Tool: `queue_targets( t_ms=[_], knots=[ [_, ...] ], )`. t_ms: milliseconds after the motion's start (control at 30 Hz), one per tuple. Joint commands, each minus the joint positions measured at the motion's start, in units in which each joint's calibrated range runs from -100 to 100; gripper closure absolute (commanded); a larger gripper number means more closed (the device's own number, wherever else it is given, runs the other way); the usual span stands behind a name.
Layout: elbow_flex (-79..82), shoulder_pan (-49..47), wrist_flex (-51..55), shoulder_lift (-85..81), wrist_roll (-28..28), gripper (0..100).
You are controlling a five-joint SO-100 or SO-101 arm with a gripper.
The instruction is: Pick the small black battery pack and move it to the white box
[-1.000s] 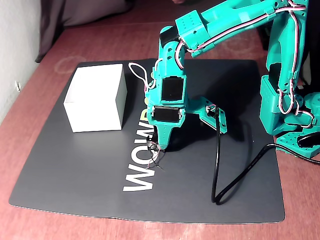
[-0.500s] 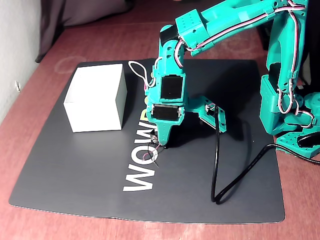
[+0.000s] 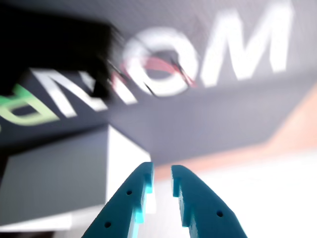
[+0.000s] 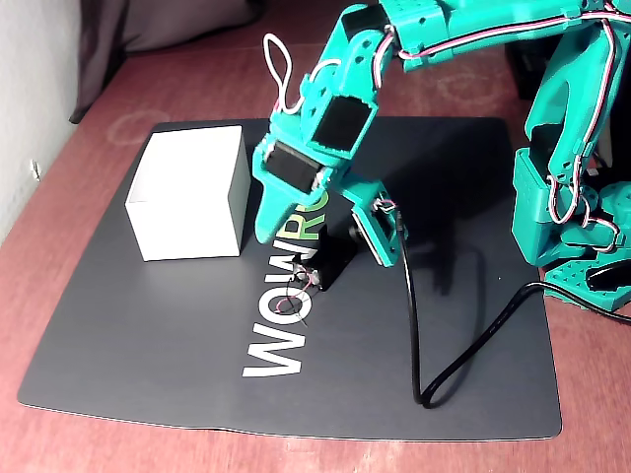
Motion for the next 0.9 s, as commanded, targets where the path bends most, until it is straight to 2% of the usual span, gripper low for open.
queue_targets(
  t_ms=[0, 300, 667, 867],
  knots=[
    [-0.8, -0.8, -0.8, -4.6, -2.2, 96],
    [0.1, 1.4, 6.7, -4.5, -0.2, 92],
    [8.8, 4.0, 1.2, -4.4, -0.3, 91],
    [8.7, 4.8, -0.4, -2.7, -2.5, 90]
  ],
)
